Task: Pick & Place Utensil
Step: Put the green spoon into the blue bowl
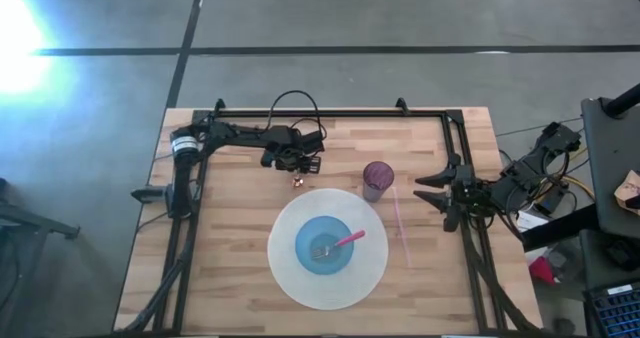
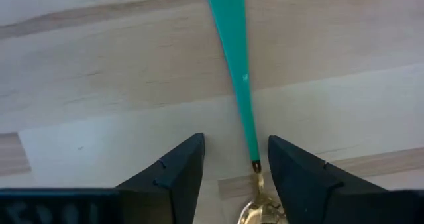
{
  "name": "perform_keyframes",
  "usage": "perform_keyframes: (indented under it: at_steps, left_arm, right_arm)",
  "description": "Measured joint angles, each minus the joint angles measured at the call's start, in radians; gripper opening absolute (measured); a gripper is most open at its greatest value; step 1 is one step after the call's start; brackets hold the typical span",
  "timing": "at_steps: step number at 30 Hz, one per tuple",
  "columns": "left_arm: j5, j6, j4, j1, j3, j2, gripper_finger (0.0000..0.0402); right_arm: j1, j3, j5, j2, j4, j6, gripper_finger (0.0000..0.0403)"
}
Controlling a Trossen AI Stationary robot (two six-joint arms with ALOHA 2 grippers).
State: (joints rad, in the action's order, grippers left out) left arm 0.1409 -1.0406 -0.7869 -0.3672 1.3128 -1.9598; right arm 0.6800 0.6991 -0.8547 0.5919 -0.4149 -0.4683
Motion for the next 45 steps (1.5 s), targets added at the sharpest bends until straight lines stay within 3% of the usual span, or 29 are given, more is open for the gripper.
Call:
perform_keyframes:
  at_steps: [19,45]
  left_arm:
    - [0.037,0.255,-0.024,0.000,-0.006,-0.003,0.0009]
    - [0.047,0.359,-0.050,-0.004,-0.016,0.042,0.0000]
  right_arm:
    - [0.000,0.000,0.000,0.000,0.000,-0.003,0.0148]
    - [0.000,0.000,0.000,0.000,0.002,-0.003,0.0148]
